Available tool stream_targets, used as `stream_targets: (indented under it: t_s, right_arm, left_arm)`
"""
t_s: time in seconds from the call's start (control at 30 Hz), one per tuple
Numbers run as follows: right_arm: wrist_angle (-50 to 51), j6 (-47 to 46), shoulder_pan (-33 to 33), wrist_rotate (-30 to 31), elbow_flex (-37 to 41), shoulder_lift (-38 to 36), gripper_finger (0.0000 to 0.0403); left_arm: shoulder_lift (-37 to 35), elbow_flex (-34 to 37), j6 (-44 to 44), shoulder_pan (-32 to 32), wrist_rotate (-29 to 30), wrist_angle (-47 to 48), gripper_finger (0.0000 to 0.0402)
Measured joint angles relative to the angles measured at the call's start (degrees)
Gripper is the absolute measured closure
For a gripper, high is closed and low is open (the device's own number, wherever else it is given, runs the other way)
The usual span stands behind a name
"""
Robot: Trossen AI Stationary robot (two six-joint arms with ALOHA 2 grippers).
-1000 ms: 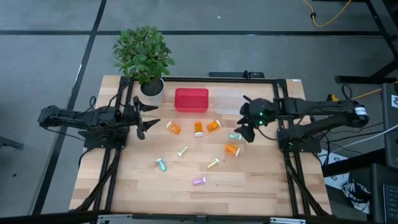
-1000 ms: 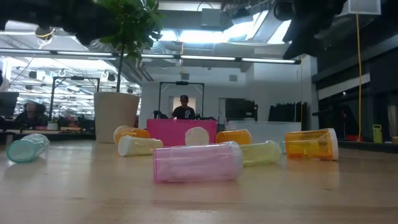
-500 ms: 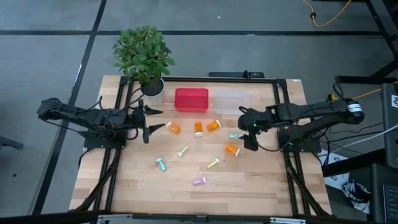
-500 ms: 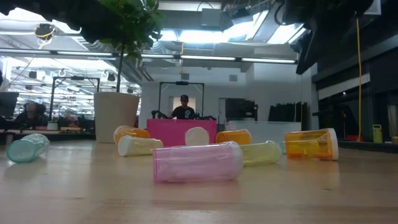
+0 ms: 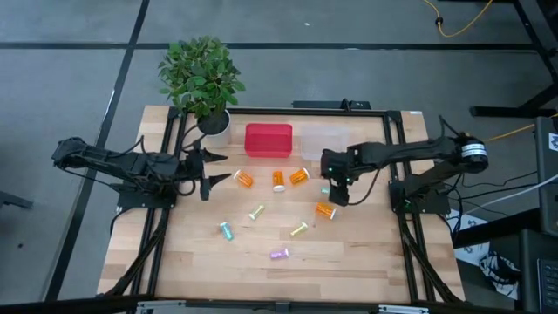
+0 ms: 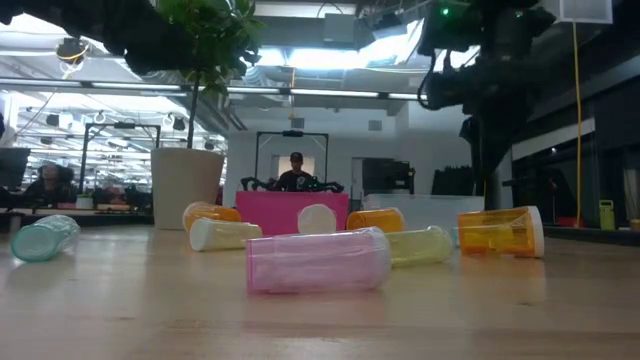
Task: Pick and place medicine bottles into bin by pill shape (circle, oval)
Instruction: Put the right blue tablet bottle into the transparent bin
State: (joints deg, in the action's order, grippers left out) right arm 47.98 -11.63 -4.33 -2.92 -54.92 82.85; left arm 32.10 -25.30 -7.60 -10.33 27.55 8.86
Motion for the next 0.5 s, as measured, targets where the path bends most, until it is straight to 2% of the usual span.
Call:
stream_targets:
  t_s: [0.23, 0.5]
  right_arm:
    - [-0.93, 0.34, -0.01, 0.24, 0.0, 4.8, 0.017]
    - [-2.67, 3.33, -0.01, 1.19, 0.0, 12.35, 0.017]
  left_arm:
    - [0.0, -0.02, -5.72, 0.0, 0.5, 1.48, 0.0137]
    - [0.04, -0.02, -8.06, -0.18, -0.11, 5.95, 0.0137]
